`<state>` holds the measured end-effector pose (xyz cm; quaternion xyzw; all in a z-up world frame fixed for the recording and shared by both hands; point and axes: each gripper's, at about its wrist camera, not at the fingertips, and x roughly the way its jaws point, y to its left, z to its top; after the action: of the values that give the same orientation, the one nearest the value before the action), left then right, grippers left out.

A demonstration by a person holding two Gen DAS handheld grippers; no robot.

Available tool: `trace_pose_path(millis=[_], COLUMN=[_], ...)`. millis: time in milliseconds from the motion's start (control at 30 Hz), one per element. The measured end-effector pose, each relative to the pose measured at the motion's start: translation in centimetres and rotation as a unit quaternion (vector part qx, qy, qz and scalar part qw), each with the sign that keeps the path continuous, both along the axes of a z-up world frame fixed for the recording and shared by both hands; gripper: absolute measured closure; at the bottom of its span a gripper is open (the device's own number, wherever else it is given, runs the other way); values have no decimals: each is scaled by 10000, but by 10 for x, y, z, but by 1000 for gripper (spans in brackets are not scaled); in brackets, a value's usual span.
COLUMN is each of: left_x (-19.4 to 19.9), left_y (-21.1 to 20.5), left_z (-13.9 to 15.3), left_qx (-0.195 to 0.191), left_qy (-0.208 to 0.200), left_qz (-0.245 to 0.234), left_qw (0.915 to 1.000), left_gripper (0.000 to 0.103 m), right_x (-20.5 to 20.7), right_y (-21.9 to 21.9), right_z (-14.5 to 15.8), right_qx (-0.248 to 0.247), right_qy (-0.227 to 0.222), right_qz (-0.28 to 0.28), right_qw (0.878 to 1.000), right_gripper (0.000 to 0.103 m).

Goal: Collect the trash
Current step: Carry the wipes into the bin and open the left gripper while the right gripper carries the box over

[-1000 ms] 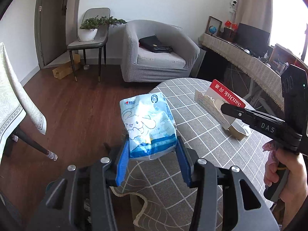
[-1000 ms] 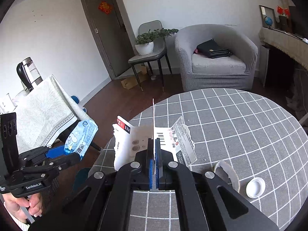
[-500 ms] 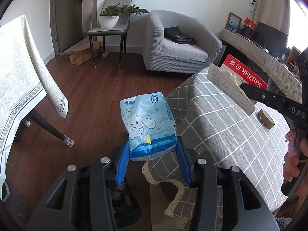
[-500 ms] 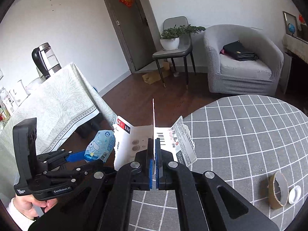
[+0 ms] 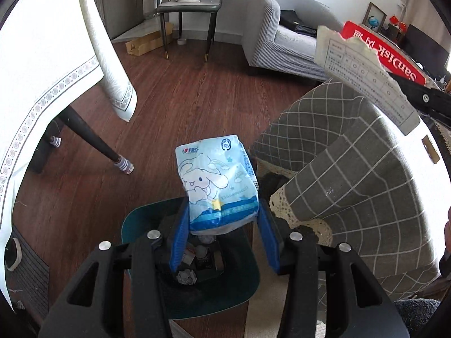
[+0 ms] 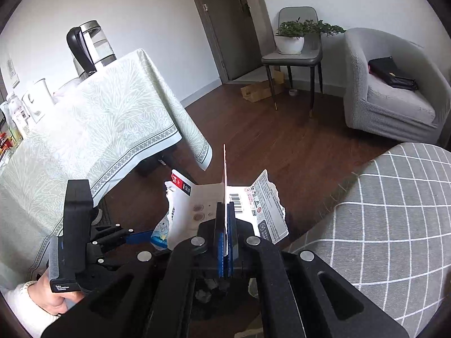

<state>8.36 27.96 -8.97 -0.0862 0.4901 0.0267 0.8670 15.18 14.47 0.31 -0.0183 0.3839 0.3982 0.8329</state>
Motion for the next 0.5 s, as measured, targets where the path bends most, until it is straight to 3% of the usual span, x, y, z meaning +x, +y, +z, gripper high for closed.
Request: trace_pose_path(millis=[333, 500], left_x=[-18, -24], left_y=[23, 34], left_z=[-54, -80], left_qx=[-9, -132], left_qy=[893, 1252], left_qz=[-78, -76], left_qw=[9960, 9920], left_gripper=[54, 43], right_x=[-7, -10], right_y=[47, 65], right_z=[-32, -46], right_qx=[-414, -510], right_qy=[303, 486], right_qz=[369, 491], right_qw=[9980, 9963], right_gripper=[101, 101])
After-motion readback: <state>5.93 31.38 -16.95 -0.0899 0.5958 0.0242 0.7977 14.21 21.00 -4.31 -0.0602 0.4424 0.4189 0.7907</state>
